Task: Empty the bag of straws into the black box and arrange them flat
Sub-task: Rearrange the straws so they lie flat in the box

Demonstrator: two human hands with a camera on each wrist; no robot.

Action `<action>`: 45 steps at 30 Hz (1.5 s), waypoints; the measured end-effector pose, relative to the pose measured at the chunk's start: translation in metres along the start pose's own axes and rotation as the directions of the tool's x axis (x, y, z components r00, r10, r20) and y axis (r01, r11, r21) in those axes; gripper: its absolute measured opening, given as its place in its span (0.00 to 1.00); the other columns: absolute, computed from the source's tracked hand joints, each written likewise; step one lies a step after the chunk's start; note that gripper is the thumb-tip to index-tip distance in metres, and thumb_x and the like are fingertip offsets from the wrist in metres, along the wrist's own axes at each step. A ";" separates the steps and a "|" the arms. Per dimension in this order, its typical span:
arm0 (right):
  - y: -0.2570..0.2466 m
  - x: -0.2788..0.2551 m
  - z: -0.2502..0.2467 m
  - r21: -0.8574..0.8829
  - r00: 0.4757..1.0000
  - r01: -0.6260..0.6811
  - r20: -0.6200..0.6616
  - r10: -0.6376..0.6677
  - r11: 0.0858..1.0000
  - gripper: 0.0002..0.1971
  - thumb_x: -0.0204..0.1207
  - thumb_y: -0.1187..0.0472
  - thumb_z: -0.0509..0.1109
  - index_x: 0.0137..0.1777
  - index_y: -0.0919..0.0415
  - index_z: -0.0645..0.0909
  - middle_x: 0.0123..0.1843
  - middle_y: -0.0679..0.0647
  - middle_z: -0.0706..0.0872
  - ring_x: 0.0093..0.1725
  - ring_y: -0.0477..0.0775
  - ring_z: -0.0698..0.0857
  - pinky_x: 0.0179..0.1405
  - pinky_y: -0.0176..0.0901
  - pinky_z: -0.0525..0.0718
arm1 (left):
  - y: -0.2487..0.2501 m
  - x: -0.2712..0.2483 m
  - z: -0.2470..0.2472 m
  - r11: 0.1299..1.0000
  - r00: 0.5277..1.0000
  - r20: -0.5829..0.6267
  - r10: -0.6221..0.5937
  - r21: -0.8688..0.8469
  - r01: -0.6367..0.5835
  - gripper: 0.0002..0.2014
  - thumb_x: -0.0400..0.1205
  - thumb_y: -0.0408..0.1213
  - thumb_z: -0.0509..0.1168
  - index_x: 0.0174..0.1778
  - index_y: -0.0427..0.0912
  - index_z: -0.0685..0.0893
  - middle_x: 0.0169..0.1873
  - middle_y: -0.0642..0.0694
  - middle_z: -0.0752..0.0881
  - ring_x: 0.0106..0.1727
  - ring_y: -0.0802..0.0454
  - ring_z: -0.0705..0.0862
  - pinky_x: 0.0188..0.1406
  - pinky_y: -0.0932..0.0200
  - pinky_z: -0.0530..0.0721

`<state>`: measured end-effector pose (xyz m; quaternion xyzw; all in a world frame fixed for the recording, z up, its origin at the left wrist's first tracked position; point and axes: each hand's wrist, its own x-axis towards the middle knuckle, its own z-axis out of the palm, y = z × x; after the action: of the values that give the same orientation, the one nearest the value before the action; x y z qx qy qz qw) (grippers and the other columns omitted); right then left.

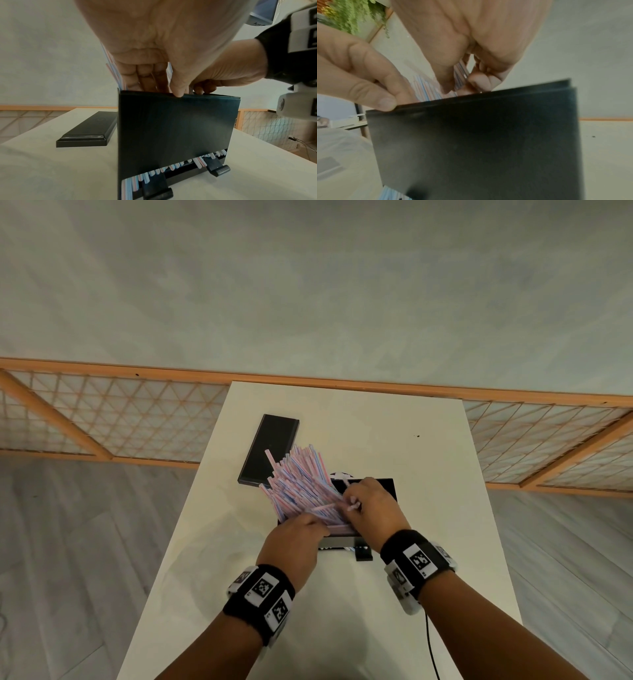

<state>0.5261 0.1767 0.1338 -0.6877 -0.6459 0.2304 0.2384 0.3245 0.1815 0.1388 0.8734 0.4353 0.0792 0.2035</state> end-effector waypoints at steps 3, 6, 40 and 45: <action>-0.006 0.002 0.008 -0.046 0.989 0.024 0.149 -0.017 0.999 0.05 0.78 0.55 0.74 0.49 0.55 0.86 0.46 0.50 0.77 0.43 0.56 0.83 0.43 0.47 0.81 | 0.001 -0.001 0.002 1.000 1.000 -0.022 -0.019 -0.025 0.019 0.16 0.83 0.32 0.67 0.61 0.54 0.91 0.58 0.51 0.88 0.54 0.45 0.87 0.48 0.53 0.85; -0.015 0.003 0.015 -0.088 0.971 0.010 0.239 0.011 0.996 0.12 0.79 0.52 0.72 0.59 0.54 0.86 0.55 0.53 0.82 0.55 0.57 0.86 0.51 0.46 0.83 | 0.002 -0.003 0.001 1.000 0.999 -0.036 -0.026 -0.003 0.025 0.15 0.77 0.31 0.72 0.53 0.56 0.92 0.48 0.51 0.89 0.45 0.46 0.87 0.40 0.56 0.83; -0.062 -0.003 -0.114 0.710 0.924 0.069 -0.310 0.224 0.701 0.12 0.88 0.61 0.67 0.42 0.58 0.85 0.44 0.64 0.90 0.34 0.56 0.77 0.31 0.46 0.72 | 0.017 -0.002 -0.020 0.749 0.916 -0.083 -0.392 -0.607 0.266 0.15 0.89 0.50 0.63 0.71 0.54 0.80 0.53 0.58 0.87 0.54 0.62 0.87 0.55 0.64 0.85; -0.076 -0.014 -0.098 0.965 0.951 -0.008 -0.074 0.300 0.261 0.09 0.88 0.64 0.66 0.45 0.64 0.79 0.43 0.63 0.88 0.26 0.49 0.67 0.26 0.38 0.70 | 0.051 0.021 -0.051 -0.176 0.714 0.215 -0.666 -0.976 0.129 0.18 0.90 0.50 0.60 0.70 0.45 0.82 0.63 0.47 0.90 0.64 0.48 0.88 0.63 0.45 0.87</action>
<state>0.5275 0.1635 0.2584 -0.4881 -0.2720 0.5076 0.6558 0.3584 0.1850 0.2061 0.2365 0.5345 0.4534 0.6730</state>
